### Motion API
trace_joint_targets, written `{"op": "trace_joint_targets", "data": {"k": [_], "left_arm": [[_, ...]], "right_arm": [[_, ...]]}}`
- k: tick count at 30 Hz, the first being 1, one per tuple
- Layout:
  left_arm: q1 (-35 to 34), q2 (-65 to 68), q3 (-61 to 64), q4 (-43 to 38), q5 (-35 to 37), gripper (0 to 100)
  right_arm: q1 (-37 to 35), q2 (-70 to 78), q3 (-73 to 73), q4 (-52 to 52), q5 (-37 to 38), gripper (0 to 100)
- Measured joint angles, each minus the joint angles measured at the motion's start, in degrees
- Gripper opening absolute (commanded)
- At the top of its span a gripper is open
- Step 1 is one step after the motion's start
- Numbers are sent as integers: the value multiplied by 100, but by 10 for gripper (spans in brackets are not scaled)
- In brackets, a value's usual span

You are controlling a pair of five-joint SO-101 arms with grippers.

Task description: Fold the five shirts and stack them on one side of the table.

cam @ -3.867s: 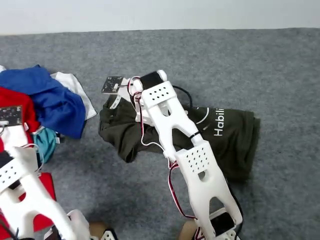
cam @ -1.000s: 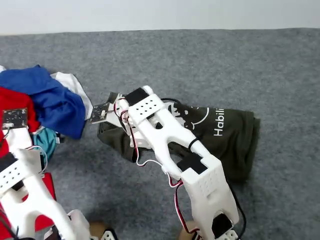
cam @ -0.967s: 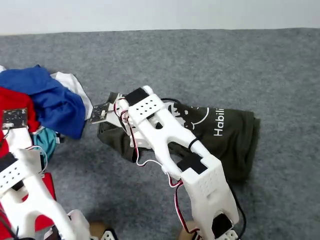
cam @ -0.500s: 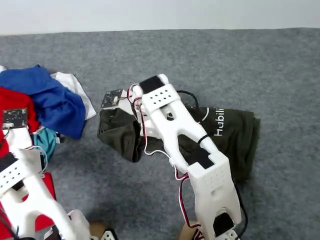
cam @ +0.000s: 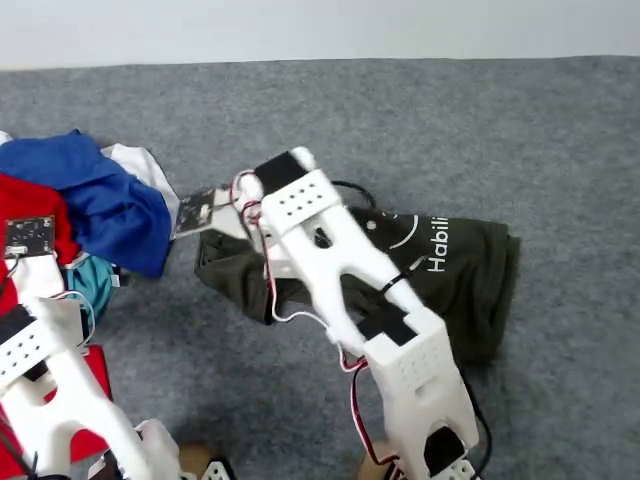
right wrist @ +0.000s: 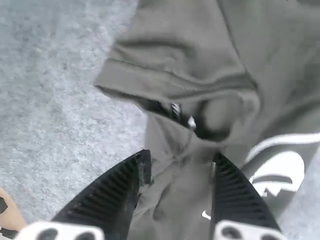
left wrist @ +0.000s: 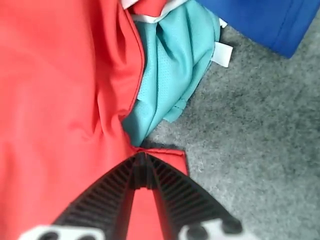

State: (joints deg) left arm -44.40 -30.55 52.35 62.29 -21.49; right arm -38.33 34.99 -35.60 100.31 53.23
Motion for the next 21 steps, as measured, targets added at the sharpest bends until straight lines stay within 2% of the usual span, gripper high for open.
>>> {"op": "trace_joint_targets", "data": {"k": [14, 21], "left_arm": [[0, 0, 149, -18, 0, 4], [0, 0, 554, -422, 0, 4]], "right_arm": [[-149, 510, 0, 0, 844, 203], [-149, 879, 0, -70, 949, 111]]}}
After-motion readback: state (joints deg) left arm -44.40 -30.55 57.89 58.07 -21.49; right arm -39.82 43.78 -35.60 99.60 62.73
